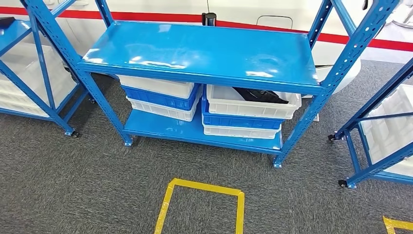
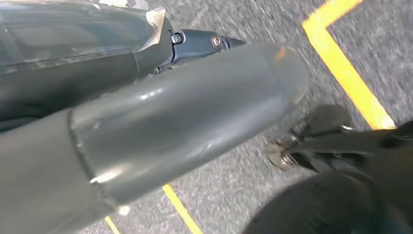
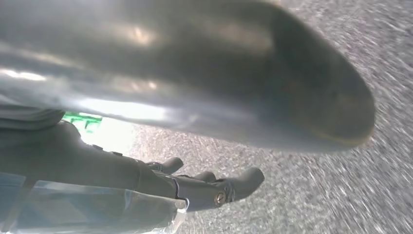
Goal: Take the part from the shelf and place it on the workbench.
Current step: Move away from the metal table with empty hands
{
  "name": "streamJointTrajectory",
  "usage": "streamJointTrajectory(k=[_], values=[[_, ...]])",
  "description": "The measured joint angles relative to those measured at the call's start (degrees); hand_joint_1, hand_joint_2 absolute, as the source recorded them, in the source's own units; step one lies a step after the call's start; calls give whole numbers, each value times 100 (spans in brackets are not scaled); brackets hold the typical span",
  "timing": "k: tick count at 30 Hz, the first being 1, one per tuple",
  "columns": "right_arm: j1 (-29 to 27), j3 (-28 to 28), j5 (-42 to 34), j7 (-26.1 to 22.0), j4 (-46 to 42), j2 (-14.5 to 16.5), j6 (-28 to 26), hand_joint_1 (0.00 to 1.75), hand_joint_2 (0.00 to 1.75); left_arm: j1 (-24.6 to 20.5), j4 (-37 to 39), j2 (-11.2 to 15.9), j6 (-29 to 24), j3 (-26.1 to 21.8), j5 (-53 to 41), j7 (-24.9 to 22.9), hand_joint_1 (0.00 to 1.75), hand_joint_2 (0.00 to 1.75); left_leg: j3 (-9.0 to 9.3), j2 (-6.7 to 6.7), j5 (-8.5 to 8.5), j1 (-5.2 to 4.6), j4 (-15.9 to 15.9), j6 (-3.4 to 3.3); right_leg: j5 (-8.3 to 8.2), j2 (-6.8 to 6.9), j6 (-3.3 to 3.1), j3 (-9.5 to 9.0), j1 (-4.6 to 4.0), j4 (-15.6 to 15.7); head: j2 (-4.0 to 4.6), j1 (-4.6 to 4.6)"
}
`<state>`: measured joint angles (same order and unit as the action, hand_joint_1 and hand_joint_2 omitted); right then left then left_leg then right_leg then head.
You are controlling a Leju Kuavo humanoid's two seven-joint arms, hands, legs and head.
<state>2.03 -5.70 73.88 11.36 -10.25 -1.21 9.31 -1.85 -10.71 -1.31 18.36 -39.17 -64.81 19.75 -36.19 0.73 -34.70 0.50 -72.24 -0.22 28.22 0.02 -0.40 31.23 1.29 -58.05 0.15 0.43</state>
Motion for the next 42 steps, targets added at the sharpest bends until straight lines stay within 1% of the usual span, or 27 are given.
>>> streamJointTrajectory(k=[1, 2, 3, 4, 5, 6, 8, 9, 12, 14, 16, 17, 18, 19, 21, 22, 24, 26, 28, 31, 33, 34, 35, 36, 38, 39, 42], values=[[3, -2, 4, -1, 0, 0, -4, 0, 0, 4, 0, 3, -1, -1, 0, -3, 0, 0, -202, -11, -103, 21, -209, 28, 40, -2, -6, -38, 3, 0, 0, 2], [0, -3, 7, -1, 1, 1, -7, 0, 0, 8, 0, 5, 1, -2, 0, -5, 0, 0, -334, -21, -111, 40, -276, 51, 83, -4, 2, -85, 8, 0, 0, 1], [-8, -4, 11, -3, 1, 2, -8, 0, 0, 12, 0, 7, 3, -2, 1, -7, 0, 0, -372, -33, 15, 56, -156, 68, 132, -5, 20, -144, 17, 0, 0, 1], [-13, -5, 17, -7, 2, 3, -8, 0, 0, 14, 0, 7, 5, -2, 1, -8, 0, 0, -320, -47, 249, 69, 127, 79, 182, -6, 42, -212, 29, 0, 0, 1], [-19, -5, 23, -12, 2, 4, -8, 0, 0, 16, 0, 8, 6, -3, 3, -10, 0, 0, -211, -64, 540, 78, 502, 83, 234, -6, 71, -263, 38, 2, 0, 1], [-17, -5, 28, -19, 2, 3, -8, 0, 0, 17, 0, 8, 5, -4, 5, -14, 0, 0, -109, -84, 703, 72, 838, 79, 286, -8, 107, -319, 38, -1, 0, 6], [2, -6, 34, -32, 1, 1, -10, 0, 0, 16, -2, 10, 1, -7, 8, -19, 0, 0, 4, -107, 774, 46, 1176, 19, 358, -5, 196, -370, 13, 5, -1, 13], [7, -7, 34, -36, 0, -1, -12, 0, 0, 18, -2, 11, 1, -9, 9, -21, 0, 0, 18, -105, 707, 27, 1197, -31, 367, -4, 244, -414, -4, -4, 0, 21], [8, -7, 39, -44, -1, -6, -17, 0, 0, 39, -3, 1, 7, -15, 9, -27, 0, 0, 220, -65, 737, 23, 1285, -170, 418, 10, 345, -499, -15, -89, -1, 13], [35, -7, 43, -57, -1, 0, -20, 0, 0, 34, -4, -12, -4, -19, 9, -31, 0, 0, 375, -55, 707, 28, 1350, -222, 576, 15, 327, -243, -10, -557, 0, -10], [48, -8, 42, -67, -1, 1, -21, 0, 0, 23, -4, -26, -37, -21, 5, -46, 0, 0, 453, -42, 640, 10, 1365, -252, 827, 12, 275, 276, -36, -1294, 0, -23], [40, -9, 42, -67, -1, -3, -22, 0, 0, 22, -4, -37, -54, -21, 3, -57, 0, 0, 498, -28, 594, -1, 1365, -260, 917, 11, 260, 500, -54, -1524, 0, -24], [24, -9, 42, -67, -1, -6, -23, 0, 0, 26, -4, -53, -69, -21, -2, -66, 0, 0, 559, -10, 542, -14, 1365, -266, 923, 11, 262, 636, -75, -1560, 0, -26], [7, -10, 42, -67, -1, -7, -24, 0, 0, 31, -4, -68, -81, -21, -5, -72, 0, 0, 633, 6, 487, -28, 1366, -270, 814, 10, 269, 675, -96, -1397, 0, -29], [-19, -11, 42, -68, 2, -10, -24, 0, 0, 38, -3, -104, -99, -21, -9, -77, 0, 0, 776, 25, 367, -51, 1365, -264, 317, 9, 285, 611, -141, -744, 0, -32], [-22, -11, 42, -69, 4, -9, -24, 0, 0, 38, -3, -117, -109, -22, -9, -81, 0, 0, 833, 34, 301, -65, 1366, -250, 137, 12, 244, 574, -159, -482, 0, -37], [-27, -13, 47, -69, 8, -17, -24, 0, 0, 36, -4, -140, -128, -23, -8, -97, 0, 0, 916, 42, 195, -85, 1352, -196, -56, 7, 128, 507, -177, -240, 0, -40], [-29, -15, 56, -67, 8, -20, -26, 0, 0, 32, -8, -145, -139, -24, -7, -113, 0, 0, 1001, 41, 158, -93, 1274, -142, -96, -6, 41, 356, -139, -194, -1, -47], [-13, -16, 66, -67, 8, -14, -32, 0, 0, 9, -10, -157, -139, -25, -4, -119, 0, 0, 904, 17, 129, -86, 952, -91, -101, -10, -20, 193, -93, -149, -1, -37], [26, -16, 71, -69, 7, -12, -39, 0, 0, -23, -11, -177, -144, -31, 2, -126, 0, 0, 237, -24, -215, -44, 41, 16, 5, -18, -92, 77, -85, -126, 0, -7], [13, -18, 73, -69, 7, -12, -40, 0, 0, -11, -11, -179, -145, -48, 2, -134, 0, 0, -109, -30, -402, -27, -141, 48, 103, -30, -90, -21, -85, -126, 0, -6], [0, -18, 75, -69, 8, -10, -40, 0, 0, -4, -11, -181, -145, -60, 3, -136, 0, 0, -166, -33, -316, -25, 7, 43, 159, -34, -82, -91, -85, -125, 0, -6], [-8, -18, 79, -69, 8, -8, -40, 0, 0, 0, -11, -183, -145, -71, 5, -137, 0, 0, -156, -37, -79, -27, 290, 22, 217, -35, -71, -166, -86, -122, 0, -7], [-13, -18, 83, -70, 8, -4, -40, 0, 0, 4, -11, -184, -145, -79, 8, -137, 0, 0, -111, -43, 262, -36, 608, -15, 271, -37, -58, -223, -89, -120, 0, -8], [3, -18, 102, -73, 8, 8, -43, 0, 0, 8, -13, -181, -148, -86, 21, -138, 0, 0, -32, -50, 693, -75, 1044, -100, 374, -54, -3, -290, -109, -104, 0, -11], [15, -18, 112, -75, 7, 11, -45, 0, 0, 9, -17, -178, -150, -89, 30, -140, 0, 0, -16, -47, 771, -94, 1123, -143, 398, -63, 35, -338, -123, -105, 0, -14], [22, -19, 143, -76, 2, 4, -52, 0, 0, 1, -31, -182, -156, -100, 59, -146, 0, 0, 156, -31, 780, -93, 1247, -251, 425, -66, 148, -475, -155, -151, 0, -11]])
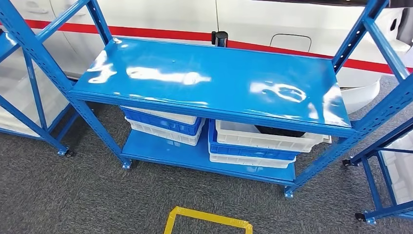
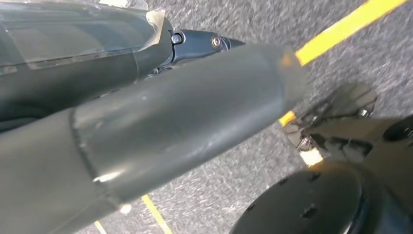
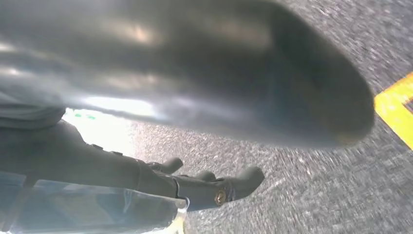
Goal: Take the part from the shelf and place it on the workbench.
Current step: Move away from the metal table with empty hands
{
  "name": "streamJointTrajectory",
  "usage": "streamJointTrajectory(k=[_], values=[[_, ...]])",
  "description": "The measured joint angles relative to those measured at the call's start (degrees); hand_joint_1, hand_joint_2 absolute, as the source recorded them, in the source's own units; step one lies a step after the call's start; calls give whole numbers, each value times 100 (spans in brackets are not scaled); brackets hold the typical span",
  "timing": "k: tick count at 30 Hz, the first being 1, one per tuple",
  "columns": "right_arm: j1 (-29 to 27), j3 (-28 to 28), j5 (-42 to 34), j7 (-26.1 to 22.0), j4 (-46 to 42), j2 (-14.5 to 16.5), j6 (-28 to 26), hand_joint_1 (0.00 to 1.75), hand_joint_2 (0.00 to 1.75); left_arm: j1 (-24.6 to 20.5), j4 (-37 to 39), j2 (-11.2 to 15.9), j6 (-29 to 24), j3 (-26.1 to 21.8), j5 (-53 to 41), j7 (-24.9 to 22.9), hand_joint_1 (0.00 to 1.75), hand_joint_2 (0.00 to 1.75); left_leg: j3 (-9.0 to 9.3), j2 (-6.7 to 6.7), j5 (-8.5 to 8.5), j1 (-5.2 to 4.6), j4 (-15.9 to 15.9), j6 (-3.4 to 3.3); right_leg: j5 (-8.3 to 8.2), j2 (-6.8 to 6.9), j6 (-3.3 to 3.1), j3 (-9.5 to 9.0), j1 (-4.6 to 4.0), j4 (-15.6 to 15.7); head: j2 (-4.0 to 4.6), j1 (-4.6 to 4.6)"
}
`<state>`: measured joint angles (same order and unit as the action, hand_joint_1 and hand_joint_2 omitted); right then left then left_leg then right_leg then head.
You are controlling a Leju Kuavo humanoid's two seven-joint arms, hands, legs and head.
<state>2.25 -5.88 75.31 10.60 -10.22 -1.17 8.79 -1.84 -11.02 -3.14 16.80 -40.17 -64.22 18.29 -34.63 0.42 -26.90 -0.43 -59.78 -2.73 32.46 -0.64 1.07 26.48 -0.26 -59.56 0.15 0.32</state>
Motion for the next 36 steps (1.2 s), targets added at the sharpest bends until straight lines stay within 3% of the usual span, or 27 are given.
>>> streamJointTrajectory(k=[2, 5, 6, 7, 9, 10, 11, 13, 16, 18, 20, 21, 22, 23, 24, 25, 27, 29, 31, 36], values=[[15, 1, 15, -5, -1, -1, -2, 0, 0, -14, -5, -6, -3, -13, 10, 0, 0, 0, 165, 4, -19, 26, 61, -51, 101, 10, 45, 188, 17, -352, 0, -11], [32, 2, 27, -10, -1, -9, -2, 0, 0, -26, -11, -4, -8, -24, 18, 1, 0, 0, 267, 8, -120, 28, 72, -88, 372, 17, 70, 836, 49, -1200, 0, -22], [21, 2, 29, -10, -1, -16, -2, 0, 0, -21, -13, -4, -9, -26, 20, 1, 0, 0, 310, 17, -163, 29, 72, -85, 397, 17, 87, 982, 56, -1290, 0, -21], [9, 1, 31, -9, -1, -21, -2, 0, 0, -15, -13, -5, -11, -28, 20, 0, 0, 0, 366, 28, -208, 31, 72, -75, 322, 18, 125, 1040, 64, -1195, 0, -23], [-13, 1, 35, -8, -1, -27, -2, 0, 0, -7, -13, -8, -29, -30, 19, 0, 0, 0, 481, 43, -305, 39, 75, -37, -116, 30, 229, 942, 88, -601, -1, -23], [-16, 1, 37, -10, 1, -27, -2, 0, 0, -8, -14, -7, -44, -31, 18, 0, 0, 0, 547, 47, -356, 42, 72, -10, -292, 48, 241, 886, 94, -319, -1, -24], [-11, 2, 39, -13, 2, -27, -2, 0, 0, -11, -16, -5, -59, -31, 18, -1, 0, 0, 587, 46, -405, 42, 75, 26, -373, 77, 207, 841, 81, -145, -1, -25], [-4, 3, 46, -19, 2, -35, -4, 0, 0, -17, -20, -4, -77, -34, 18, -2, 0, 0, 676, 43, -463, 39, 64, 108, -369, 112, 51, 795, 45, -64, 0, -26], [-7, 2, 78, -26, 1, -44, -10, 0, 0, -28, -25, -8, -85, -53, 20, -10, 0, 0, 741, 21, -552, 47, -97, 211, -423, 95, -108, 585, 105, 7, 0, -26], [16, 3, 100, -35, 0, -43, -17, 0, 0, -53, -28, -20, -91, -70, 24, -14, 0, 0, 490, 2, -777, 68, -549, 262, -396, 91, -161, 495, 125, 25, 0, -12], [28, 3, 118, -50, -1, -49, -21, 0, 0, -62, -28, -28, -102, -92, 28, -22, 0, 0, 33, -3, -1030, 89, -1170, 306, -353, 83, -202, 463, 120, 23, -1, -6], [26, 3, 125, -56, -1, -50, -22, 0, 0, -56, -28, -28, -108, -105, 29, -27, 0, 0, -155, -4, -1062, 99, -1339, 322, -328, 79, -209, 440, 117, 22, -1, -7], [22, 3, 130, -61, 0, -50, -22, 0, 0, -48, -28, -30, -121, -116, 29, -37, 0, 0, -261, -8, -970, 106, -1325, 330, -300, 74, -207, 407, 118, 22, -1, -6], [17, 3, 133, -62, 1, -50, -22, 0, 0, -42, -28, -32, -156, -125, 29, -57, 0, 0, -271, -14, -750, 113, -1124, 330, -272, 69, -197, 365, 119, 22, -1, -5], [13, 3, 134, -64, 1, -48, -24, 0, 0, -39, -28, -35, -213, -129, 29, -95, 0, 0, -207, -22, -446, 118, -779, 319, -238, 66, -179, 328, 121, 24, -1, -5], [14, 3, 134, -67, 1, -47, -28, 0, 0, -40, -28, -38, -290, -136, 28, -155, 0, 0, -138, -31, -253, 112, -478, 303, -208, 61, -161, 285, 116, 22, -1, -8], [29, 2, 133, -71, 0, -45, -47, 0, 0, -48, -33, -50, -458, -150, 20, -295, 0, 87, -51, -39, -161, 86, -132, 246, -156, 58, -103, 274, 99, 29, 0, -6], [33, 1, 126, -70, 0, -50, -79, 0, 87, -42, -44, -77, -580, -158, 8, -387, 0, 175, -21, -37, -116, 70, -91, 224, -102, 62, -81, 286, 61, 25, 0, -3], [27, -1, 102, -69, -1, -56, -125, 0, 175, -34, -55, -108, -676, -164, 3, -435, 0, 175, 9, -32, 32, 59, -61, 221, -78, 67, -97, 258, 34, 32, 0, -7], [18, -36, -184, 76, -8, -67, -305, 0, 175, -23, -90, -153, -1044, -137, 89, -813, 0, 175, 10, -25, 6, 37, -60, 169, -95, 68, -84, 204, 32, 127, 0, -11]])
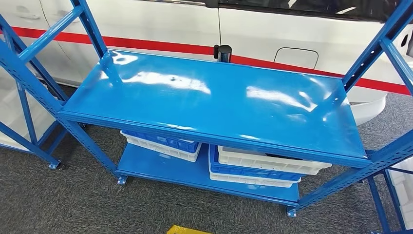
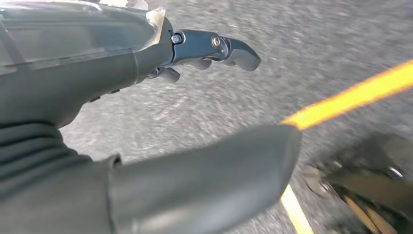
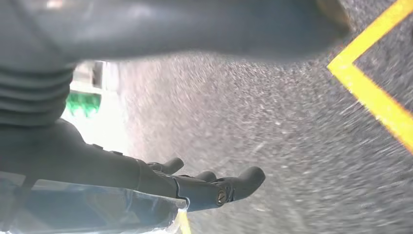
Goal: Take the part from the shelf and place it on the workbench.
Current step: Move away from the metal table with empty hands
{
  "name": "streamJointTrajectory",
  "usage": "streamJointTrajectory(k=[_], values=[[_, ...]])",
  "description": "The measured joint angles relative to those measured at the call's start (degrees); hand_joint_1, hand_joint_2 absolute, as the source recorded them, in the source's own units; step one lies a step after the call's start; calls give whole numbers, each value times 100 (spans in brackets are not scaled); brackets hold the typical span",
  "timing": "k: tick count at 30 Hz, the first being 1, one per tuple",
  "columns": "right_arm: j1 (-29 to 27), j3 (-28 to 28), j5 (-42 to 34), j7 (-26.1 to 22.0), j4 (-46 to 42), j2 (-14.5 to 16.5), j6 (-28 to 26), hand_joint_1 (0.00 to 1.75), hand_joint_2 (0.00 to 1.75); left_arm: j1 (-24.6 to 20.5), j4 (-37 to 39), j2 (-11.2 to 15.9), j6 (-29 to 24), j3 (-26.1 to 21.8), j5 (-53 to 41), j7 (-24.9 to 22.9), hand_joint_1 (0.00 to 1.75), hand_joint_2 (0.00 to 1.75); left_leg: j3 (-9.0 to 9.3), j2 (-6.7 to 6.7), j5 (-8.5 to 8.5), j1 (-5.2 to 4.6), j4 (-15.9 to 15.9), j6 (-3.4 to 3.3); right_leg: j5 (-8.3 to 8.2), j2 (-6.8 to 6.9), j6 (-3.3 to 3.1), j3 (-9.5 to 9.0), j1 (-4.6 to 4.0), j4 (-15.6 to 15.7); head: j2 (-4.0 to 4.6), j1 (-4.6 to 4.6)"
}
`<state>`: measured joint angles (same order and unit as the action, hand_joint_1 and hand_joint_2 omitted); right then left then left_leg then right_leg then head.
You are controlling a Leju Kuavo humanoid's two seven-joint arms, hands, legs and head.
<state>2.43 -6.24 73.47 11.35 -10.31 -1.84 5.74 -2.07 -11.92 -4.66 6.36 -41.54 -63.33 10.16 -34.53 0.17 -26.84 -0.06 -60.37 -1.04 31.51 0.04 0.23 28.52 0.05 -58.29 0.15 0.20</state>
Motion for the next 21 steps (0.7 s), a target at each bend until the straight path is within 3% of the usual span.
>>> streamJointTrajectory(k=[2, 6, 10, 21], values=[[-32, -5, -279, 68, -17, -9, -64, 0, 175, 24, -25, -9, -146, 68, 192, -179, 0, 175, 0, 1, -8, 0, 0, -13, -2, 0, 7, -9, 0, 19, 0, 0], [-107, -4, -846, 35, -63, -4, -111, 0, 0, 73, -85, -7, -219, 271, 671, -289, 0, 175, 1, 0, -19, -3, 0, -32, -12, 0, 54, -12, 10, 37, -1, 2], [-188, 2, -1461, -56, -135, 3, -151, 0, 0, 155, -167, 13, -275, 554, 1204, -363, 0, 0, 9, 1, -23, -2, -1, -38, -12, 0, 57, -7, 30, 39, 0, 3], [-440, 67, -3141, -358, -380, 33, -264, 0, 0, 408, -391, 102, -383, 1494, 2678, -543, 0, 0, 30, 0, -23, 12, 21, -36, -6, 0, 67, -11, 25, 39, -1, 4]])
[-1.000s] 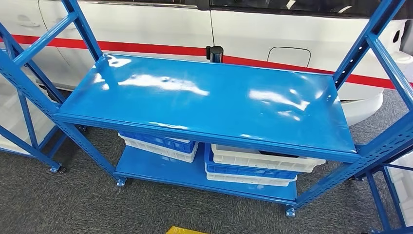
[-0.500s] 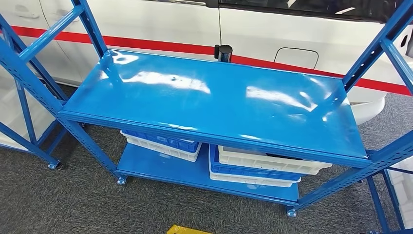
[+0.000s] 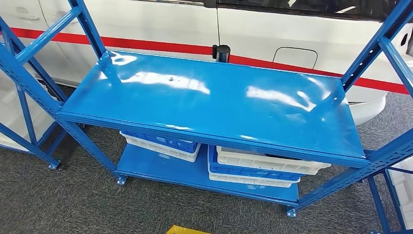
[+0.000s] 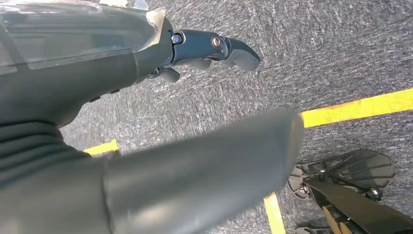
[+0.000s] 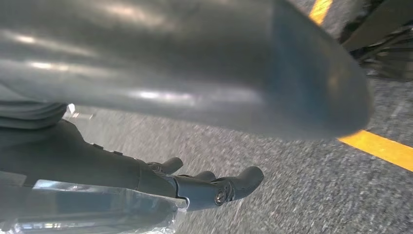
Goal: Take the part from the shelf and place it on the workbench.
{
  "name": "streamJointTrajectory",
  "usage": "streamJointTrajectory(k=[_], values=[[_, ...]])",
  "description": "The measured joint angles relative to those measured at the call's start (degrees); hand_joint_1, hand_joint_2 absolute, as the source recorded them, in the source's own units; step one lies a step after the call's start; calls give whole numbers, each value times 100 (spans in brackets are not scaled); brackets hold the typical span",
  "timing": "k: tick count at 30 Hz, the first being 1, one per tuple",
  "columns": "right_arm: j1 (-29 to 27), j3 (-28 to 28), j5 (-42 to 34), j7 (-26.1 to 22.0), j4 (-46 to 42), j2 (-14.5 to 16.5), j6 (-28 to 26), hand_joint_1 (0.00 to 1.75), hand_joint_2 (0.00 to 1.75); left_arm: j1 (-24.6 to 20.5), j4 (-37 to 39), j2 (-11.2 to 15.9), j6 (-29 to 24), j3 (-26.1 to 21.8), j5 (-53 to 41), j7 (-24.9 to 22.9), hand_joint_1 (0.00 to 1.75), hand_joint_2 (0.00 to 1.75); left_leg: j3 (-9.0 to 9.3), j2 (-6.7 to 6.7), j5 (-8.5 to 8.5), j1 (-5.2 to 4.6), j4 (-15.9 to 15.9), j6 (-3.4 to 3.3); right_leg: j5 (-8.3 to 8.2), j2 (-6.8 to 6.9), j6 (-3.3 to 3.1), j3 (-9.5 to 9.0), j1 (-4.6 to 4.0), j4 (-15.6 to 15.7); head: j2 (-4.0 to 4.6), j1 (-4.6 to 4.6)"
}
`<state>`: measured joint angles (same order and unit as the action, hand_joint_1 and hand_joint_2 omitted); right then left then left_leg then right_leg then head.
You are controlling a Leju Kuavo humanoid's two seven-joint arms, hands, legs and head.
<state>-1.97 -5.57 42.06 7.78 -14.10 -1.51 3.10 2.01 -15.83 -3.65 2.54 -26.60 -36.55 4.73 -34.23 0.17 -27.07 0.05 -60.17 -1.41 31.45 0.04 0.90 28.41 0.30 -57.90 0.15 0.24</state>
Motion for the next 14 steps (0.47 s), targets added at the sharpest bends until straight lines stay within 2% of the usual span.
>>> streamJointTrajectory(k=[14], values=[[-304, 217, -2071, -363, -333, 55, -142, 0, 0, 306, -266, 138, -124, 1201, 1803, -221, 0, 0, 7, 0, -2, 0, 18, 3, 9, 0, 5, 0, -2, 0, 1, 1]])
